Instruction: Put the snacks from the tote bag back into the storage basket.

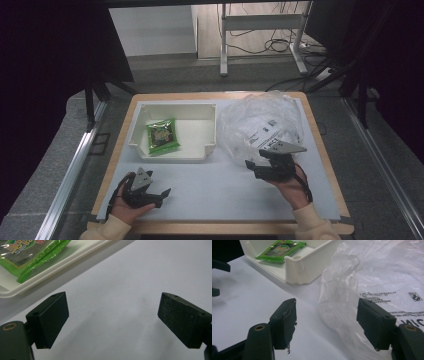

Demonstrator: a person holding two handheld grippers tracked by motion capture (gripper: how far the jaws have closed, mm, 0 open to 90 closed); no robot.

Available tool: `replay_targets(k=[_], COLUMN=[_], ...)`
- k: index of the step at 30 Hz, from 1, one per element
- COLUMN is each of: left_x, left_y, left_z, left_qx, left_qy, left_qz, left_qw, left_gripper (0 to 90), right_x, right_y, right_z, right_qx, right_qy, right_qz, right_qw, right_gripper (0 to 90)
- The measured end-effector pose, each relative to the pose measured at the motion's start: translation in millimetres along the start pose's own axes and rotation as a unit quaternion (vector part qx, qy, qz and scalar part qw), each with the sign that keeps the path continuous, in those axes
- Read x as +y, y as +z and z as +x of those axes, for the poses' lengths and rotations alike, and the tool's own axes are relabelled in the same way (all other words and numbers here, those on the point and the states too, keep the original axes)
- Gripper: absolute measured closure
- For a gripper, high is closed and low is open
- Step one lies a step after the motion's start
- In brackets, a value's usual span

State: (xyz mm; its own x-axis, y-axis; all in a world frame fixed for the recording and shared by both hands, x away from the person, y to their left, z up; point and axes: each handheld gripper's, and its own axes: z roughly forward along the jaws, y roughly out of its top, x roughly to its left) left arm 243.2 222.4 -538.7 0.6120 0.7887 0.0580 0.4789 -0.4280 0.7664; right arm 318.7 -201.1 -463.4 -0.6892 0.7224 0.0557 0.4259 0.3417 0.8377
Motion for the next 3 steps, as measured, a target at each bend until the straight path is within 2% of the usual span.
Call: replay_targets(k=[3], left_x=[0.6], left_y=[-0.2], left_z=[-0.1], left_qx=[-0.003], left_qy=[0.003], left_qz=[-0.001], left_qw=[1.0000], left_gripper=[9.8], right_x=[-4.2], right_y=[-2.0], right_z=[5.6], right_qx=[-0.001], right_qy=[-0.001], right_qz=[0.003], right_qw=[1.0000], right_gripper=[30.4])
